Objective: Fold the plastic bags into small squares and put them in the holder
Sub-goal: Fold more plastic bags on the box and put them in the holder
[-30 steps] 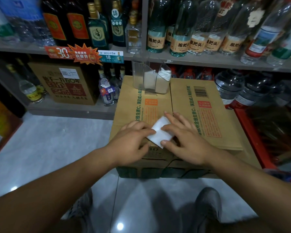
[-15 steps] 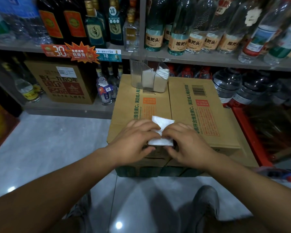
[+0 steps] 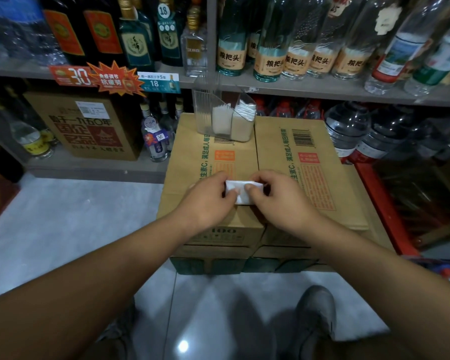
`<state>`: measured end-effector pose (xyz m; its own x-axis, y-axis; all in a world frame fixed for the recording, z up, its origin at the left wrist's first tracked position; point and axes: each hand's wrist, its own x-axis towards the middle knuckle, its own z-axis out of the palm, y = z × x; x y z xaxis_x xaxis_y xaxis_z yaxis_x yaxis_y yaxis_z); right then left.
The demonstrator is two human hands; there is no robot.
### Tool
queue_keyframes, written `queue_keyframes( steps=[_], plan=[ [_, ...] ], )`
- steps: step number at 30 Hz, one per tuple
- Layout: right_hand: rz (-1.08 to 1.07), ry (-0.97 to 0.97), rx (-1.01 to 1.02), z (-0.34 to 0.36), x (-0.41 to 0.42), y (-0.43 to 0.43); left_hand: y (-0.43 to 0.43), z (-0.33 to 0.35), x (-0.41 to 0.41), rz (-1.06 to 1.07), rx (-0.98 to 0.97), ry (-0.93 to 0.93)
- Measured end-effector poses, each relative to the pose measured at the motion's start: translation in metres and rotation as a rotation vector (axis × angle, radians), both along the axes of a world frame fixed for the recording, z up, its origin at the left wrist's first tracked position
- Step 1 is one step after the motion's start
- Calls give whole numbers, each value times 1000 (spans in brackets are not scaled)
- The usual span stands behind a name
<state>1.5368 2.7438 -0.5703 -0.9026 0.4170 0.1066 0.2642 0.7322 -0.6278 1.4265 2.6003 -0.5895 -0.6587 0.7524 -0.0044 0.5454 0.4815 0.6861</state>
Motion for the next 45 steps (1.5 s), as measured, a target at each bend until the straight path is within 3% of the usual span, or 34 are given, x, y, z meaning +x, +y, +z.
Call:
queue_keyframes(
  steps=[3, 7, 11, 14, 17, 22, 29, 34, 38, 45],
  plan=[
    [-46, -16, 90, -4, -6, 5, 8, 1, 0, 10, -73, 84],
    [48, 8, 185, -8, -7, 11, 14, 3, -3, 29, -108, 100],
    [48, 40, 57, -10, -9, 16, 10, 1, -5, 92, 56, 126],
    [39, 74, -22, -13, -7, 19, 2, -5, -3, -126, 90, 365],
    [61, 98, -24, -19, -2, 21, -5, -12, -3, -296, -19, 486],
    [151, 153, 171, -27, 17, 16, -17, -18, 3, -371, -194, 557],
    [266, -27, 524, -43, 57, -5, -31, -16, 13, -421, -229, 579],
    [288, 172, 656, -50, 59, -6, -39, -25, 17, -426, -200, 630],
    [292, 281, 567, -38, 54, -8, -39, -27, 22, -348, -39, 513],
    [205, 124, 95, 4, 36, -18, -37, 15, 17, -239, 128, -25]
  ],
)
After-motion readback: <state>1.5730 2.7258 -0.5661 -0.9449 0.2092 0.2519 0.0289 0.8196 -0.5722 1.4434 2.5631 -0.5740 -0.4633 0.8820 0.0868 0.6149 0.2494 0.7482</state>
